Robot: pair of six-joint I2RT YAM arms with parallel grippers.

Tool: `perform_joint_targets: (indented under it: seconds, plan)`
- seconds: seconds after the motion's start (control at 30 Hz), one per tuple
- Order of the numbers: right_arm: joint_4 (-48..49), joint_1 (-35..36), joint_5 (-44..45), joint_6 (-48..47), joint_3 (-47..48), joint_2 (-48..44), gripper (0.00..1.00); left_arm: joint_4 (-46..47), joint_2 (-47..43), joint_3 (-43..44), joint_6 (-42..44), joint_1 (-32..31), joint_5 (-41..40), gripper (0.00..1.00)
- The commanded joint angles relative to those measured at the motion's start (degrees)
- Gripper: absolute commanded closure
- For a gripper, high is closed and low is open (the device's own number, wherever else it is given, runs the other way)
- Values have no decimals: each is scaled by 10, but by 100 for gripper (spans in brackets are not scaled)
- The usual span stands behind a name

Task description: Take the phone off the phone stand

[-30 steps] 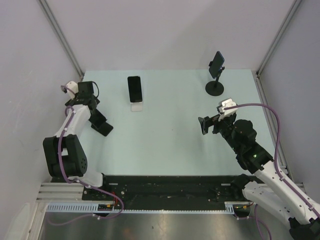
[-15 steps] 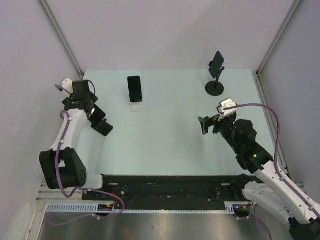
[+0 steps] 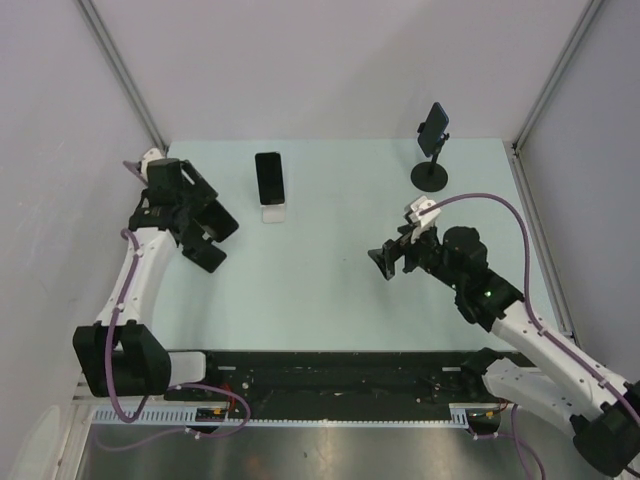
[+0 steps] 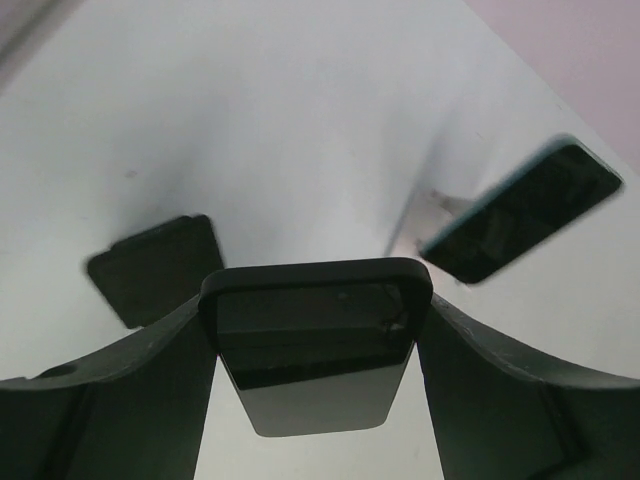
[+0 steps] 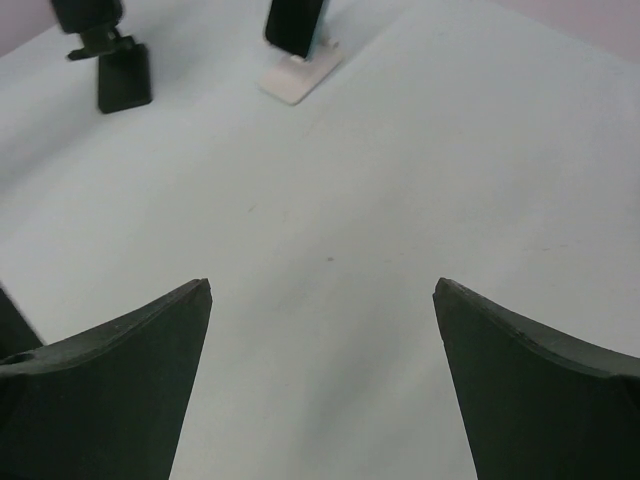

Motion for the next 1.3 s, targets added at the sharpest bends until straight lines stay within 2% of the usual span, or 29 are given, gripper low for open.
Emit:
perform_joint_targets:
  seconds: [0.0,0.07,0.23,0.4,0.5,0.8,0.9,0.93,1.0,1.03,1.1,1.13,1.17,1.2,1.27]
  plan:
    - [54,9,-108,66,41,61,0,20,-32,14,-6,-61,86,100]
    - [72,10,-158,93,52,87,0,19,-29,11,-7,-94,102,100]
    - [138,12,-203,179,56,168,0,19,-16,9,-43,-156,151,100]
    - [247,13,-269,291,58,253,0,20,-3,6,-68,-220,169,100]
    - [307,18,-273,340,58,305,0,20,3,4,-84,-253,174,100]
    - [397,57,-236,352,59,386,2,21,13,3,-130,-319,171,100]
    - [419,64,-237,360,59,407,14,22,11,4,-129,-323,173,100]
    - [429,67,-236,363,59,410,24,22,10,5,-130,-322,173,100]
    - [436,72,-232,363,58,414,35,23,10,5,-127,-324,176,100]
    - [436,74,-226,361,58,415,45,23,9,5,-126,-324,177,100]
    - [429,76,-221,359,58,410,60,23,8,5,-122,-324,179,99]
    - [424,76,-215,358,59,408,83,22,4,4,-117,-324,178,97]
    - [420,76,-214,353,59,406,94,22,3,3,-113,-324,176,95]
    - [410,75,-213,352,58,399,100,23,2,3,-110,-324,174,92]
    - [401,74,-216,346,58,391,100,22,-5,3,-100,-324,171,76]
